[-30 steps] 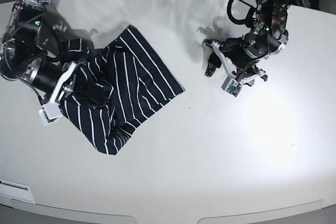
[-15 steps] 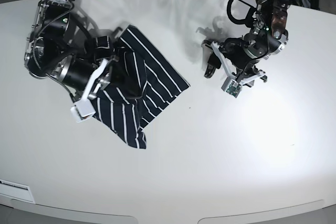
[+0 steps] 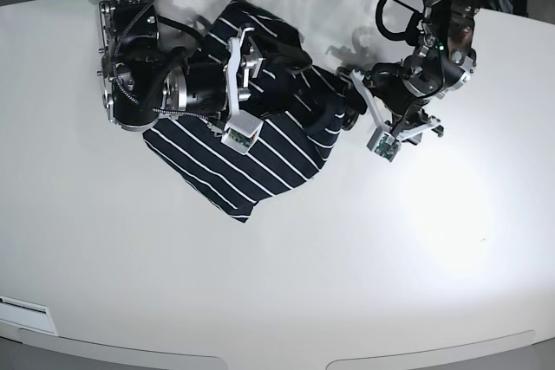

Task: Fold the T-shirt properly
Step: 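Fold the held end over the shirt with the right gripper toward the left gripper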

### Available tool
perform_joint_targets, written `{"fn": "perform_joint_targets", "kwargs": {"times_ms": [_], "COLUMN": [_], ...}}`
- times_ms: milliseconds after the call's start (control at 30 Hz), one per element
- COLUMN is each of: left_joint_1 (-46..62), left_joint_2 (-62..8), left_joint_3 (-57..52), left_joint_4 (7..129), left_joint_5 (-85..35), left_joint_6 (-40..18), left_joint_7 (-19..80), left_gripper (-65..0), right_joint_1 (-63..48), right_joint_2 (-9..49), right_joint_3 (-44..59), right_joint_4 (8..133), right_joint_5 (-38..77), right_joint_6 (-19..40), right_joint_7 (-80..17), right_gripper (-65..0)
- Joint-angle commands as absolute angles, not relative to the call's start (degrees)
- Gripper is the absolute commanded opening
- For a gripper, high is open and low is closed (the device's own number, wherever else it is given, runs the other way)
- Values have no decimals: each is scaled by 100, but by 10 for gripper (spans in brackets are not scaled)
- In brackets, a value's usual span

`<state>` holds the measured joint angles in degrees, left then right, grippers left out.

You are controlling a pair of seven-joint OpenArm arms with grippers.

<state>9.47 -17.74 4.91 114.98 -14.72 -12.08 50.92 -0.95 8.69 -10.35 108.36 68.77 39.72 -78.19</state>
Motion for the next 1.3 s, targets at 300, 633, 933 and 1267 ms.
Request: {"fn": "perform_joint_targets", "kwargs": {"times_ms": [300,633,933,1267], "left_joint_1": [582,412,974,1146], "left_joint_2": [-1844,-1767,-1474,-1931], "left_joint_3": [427,150,746,1380], "left_joint_4": [11644,12206,12138,11535], "left_joint_5": [-1157,-3129,-4390,-2812], "left_joint_6": [-1087,-2058,-3358,-3218], "left_joint_7": [4950,5107,5660,5256], "left_gripper": [-650,-650,-650,-650], "right_joint_1": [749,1063,2471,2749], "right_joint_2": [862,1041,1131,1555], "right_joint_3": [-270,-556,-1914,-2558], "right_joint_4": [10923,10044,7758,7004], "right_joint_5": [6141,3524,2571,2226], "right_joint_6": [4000,4000,4000,4000], "right_joint_7": [-7019,-4877,-4379,-4289], "right_gripper": [-650,-650,-650,-650]}}
